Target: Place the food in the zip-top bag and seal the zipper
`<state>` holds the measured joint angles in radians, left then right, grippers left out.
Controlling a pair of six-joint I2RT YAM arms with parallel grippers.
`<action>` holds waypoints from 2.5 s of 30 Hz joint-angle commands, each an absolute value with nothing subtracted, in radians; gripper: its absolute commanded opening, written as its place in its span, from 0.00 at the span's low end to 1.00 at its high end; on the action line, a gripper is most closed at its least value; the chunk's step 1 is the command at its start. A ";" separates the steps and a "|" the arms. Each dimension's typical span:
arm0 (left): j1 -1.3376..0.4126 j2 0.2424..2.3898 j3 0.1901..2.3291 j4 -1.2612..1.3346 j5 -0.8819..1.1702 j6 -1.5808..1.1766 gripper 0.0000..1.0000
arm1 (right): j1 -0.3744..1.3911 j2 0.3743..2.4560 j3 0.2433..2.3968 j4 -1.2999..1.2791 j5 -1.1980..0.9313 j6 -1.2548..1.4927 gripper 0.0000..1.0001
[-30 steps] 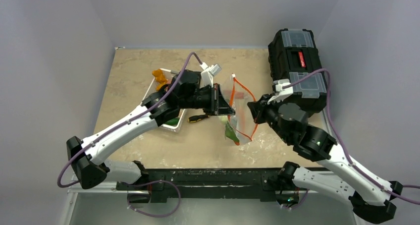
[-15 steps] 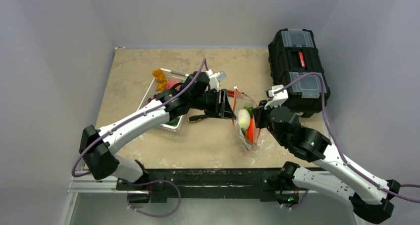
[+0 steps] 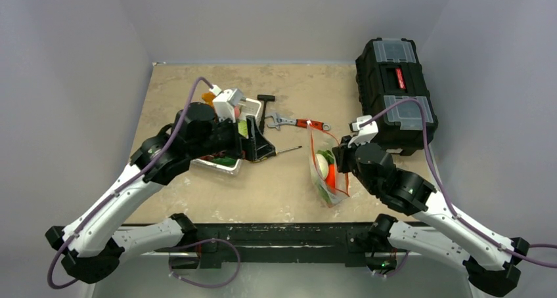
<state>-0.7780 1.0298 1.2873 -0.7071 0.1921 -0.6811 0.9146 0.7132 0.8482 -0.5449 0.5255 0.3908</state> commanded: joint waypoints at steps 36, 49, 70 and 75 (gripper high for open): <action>-0.370 1.500 1.171 -1.036 -0.351 -1.607 0.47 | 0.916 0.676 0.830 -0.470 0.467 0.379 0.00; -0.370 1.662 1.235 -1.111 -0.292 -1.644 0.38 | 0.916 0.674 0.825 -0.461 0.457 0.380 0.00; -0.363 1.808 1.131 -0.968 -0.214 -1.729 0.49 | 0.916 0.674 0.824 -0.457 0.466 0.381 0.00; -0.350 1.828 1.095 -0.920 -0.220 -1.721 0.47 | 0.916 0.678 0.825 -0.462 0.468 0.383 0.00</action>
